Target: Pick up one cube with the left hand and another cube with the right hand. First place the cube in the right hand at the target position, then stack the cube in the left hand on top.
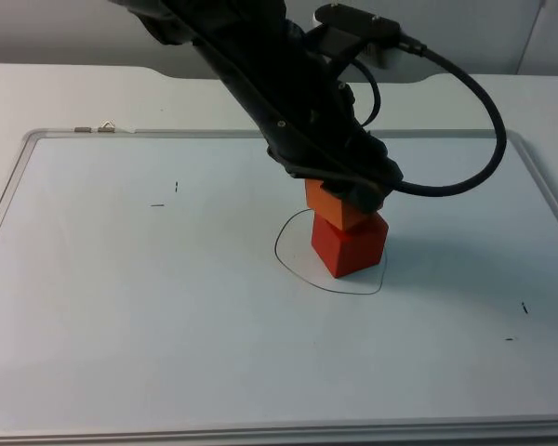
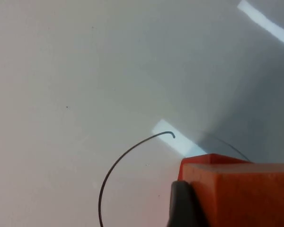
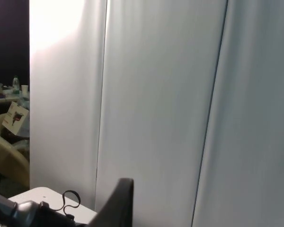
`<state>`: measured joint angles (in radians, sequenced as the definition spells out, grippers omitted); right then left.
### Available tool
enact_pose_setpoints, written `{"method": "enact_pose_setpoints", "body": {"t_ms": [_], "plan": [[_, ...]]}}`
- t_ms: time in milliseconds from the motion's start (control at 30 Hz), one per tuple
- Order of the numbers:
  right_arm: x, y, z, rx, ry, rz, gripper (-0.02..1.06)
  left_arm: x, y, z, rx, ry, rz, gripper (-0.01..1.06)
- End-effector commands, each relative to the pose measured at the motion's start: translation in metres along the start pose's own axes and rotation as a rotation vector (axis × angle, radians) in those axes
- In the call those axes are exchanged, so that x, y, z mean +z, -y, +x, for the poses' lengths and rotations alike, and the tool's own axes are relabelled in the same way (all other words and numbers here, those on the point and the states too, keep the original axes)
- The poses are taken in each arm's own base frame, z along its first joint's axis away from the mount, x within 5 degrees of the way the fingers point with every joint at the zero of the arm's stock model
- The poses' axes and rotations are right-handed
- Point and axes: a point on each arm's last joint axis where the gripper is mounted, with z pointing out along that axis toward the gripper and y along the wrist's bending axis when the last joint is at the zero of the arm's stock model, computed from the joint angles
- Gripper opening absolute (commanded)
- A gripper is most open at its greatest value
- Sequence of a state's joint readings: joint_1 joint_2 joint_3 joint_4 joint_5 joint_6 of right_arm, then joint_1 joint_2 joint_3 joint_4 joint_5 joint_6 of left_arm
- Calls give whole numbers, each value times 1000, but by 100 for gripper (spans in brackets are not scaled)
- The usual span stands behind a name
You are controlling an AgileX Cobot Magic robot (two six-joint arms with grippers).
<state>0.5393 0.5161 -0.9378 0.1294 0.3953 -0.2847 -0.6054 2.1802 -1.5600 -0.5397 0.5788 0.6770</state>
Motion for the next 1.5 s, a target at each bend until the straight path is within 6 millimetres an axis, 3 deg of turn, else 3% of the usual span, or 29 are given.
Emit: {"method": "enact_pose_setpoints", "body": {"t_ms": [0, 200, 300, 333, 467, 633, 800, 867, 900, 933, 1033, 1067, 1133, 1167, 1233, 1267, 1367, 1400, 1467], "plan": [[0, -1, 2, 1, -8, -9, 96, -2, 3, -5, 8, 20, -3, 1], [0, -1, 2, 1, -10, -9, 96, -2, 3, -5, 8, 20, -3, 15], [0, -1, 2, 1, -10, -9, 96, -1, 7, -6, 16, 18, 3, 43], [0, -1, 2, 1, -10, -9, 96, -1, 7, -6, 16, 18, 3, 43], [0, -1, 2, 1, -10, -9, 96, 0, 12, -7, 24, 25, 2, 71], [0, -1, 2, 1, -11, -10, 96, -2, 12, -8, 26, 28, 3, 78], [0, -1, 2, 1, -14, -10, 96, -24, 18, -18, 41, 53, 13, 78], [0, -1, 2, 0, -14, -10, 96, -59, 26, -31, 66, 106, 17, 78], [0, -1, 2, 0, -14, -10, 96, -59, 26, -31, 66, 106, 17, 78], [0, -1, 2, 0, -14, -10, 96, -75, 31, -36, 78, 129, 18, 78], [0, -1, 2, -4, -14, -9, 96, -142, 48, -51, 129, 244, 6, 78], [0, -1, 2, -4, -14, -9, 96, -142, 48, -51, 129, 244, 6, 78], [0, -1, 2, -6, -14, -8, 96, -199, 63, -56, 179, 332, -13, 78], [0, -1, 2, -6, -14, -8, 96, -210, 66, -56, 190, 347, -23, 78], [0, -1, 2, -6, -14, -8, 96, -259, 78, -49, 233, 392, -84, 78], [0, -1, 2, -6, -14, -8, 96, -259, 78, -49, 233, 392, -84, 78], [0, -1, 3, -6, -20, -10, 96, -306, 85, -32, 247, 375, -183, 78], [0, -1, 3, -6, -20, -10, 96, -306, 85, -32, 247, 375, -183, 78], [0, -1, 3, -6, -24, -11, 96, -333, 92, -17, 240, 347, -216, 78]]}}
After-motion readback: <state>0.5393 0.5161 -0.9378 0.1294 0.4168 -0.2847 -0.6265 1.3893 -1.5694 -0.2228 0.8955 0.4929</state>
